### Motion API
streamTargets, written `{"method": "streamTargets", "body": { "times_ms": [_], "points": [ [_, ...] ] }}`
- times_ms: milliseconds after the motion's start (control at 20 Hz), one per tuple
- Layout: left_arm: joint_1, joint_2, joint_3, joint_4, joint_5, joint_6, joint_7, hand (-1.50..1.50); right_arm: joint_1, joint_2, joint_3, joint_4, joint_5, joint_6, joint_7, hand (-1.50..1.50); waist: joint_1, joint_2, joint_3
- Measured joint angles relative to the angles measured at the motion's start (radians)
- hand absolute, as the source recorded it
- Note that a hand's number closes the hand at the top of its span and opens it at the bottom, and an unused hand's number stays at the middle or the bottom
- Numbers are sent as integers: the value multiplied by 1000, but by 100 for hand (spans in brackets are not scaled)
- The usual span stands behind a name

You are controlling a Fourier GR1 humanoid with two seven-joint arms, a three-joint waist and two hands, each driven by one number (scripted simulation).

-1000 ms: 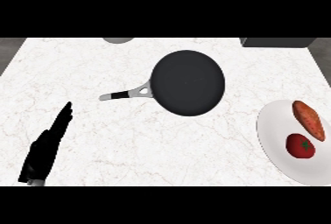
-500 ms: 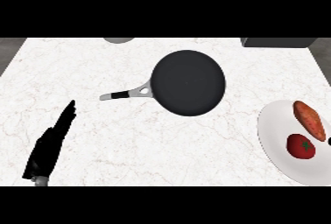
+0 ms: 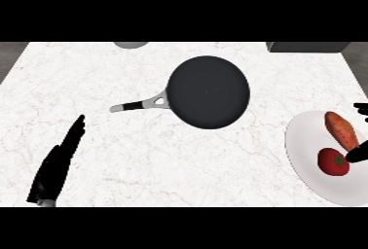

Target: Pick the tomato from the plate and place it in the pan

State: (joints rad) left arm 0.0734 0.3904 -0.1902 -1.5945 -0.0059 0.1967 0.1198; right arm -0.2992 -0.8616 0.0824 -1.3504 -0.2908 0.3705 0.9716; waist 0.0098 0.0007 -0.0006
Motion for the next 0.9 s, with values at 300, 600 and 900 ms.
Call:
{"method": "streamTargets", "body": {
  "times_ms": [300, 600, 900],
  "points": [
    [11, -18, 13, 16, -14, -13, -23, 0, -23, 27, 46, 10, 19, 2, 36, -150, -2, 0, 0],
    [-22, -22, 35, 4, -19, -33, 27, 0, -28, 52, 77, 70, 60, 13, 27, -150, -4, 0, 0],
    [-3, -44, 44, 1, -44, -35, 14, 0, -8, 76, 92, 74, 81, 19, 27, -150, -5, -2, -1]
  ]
}}
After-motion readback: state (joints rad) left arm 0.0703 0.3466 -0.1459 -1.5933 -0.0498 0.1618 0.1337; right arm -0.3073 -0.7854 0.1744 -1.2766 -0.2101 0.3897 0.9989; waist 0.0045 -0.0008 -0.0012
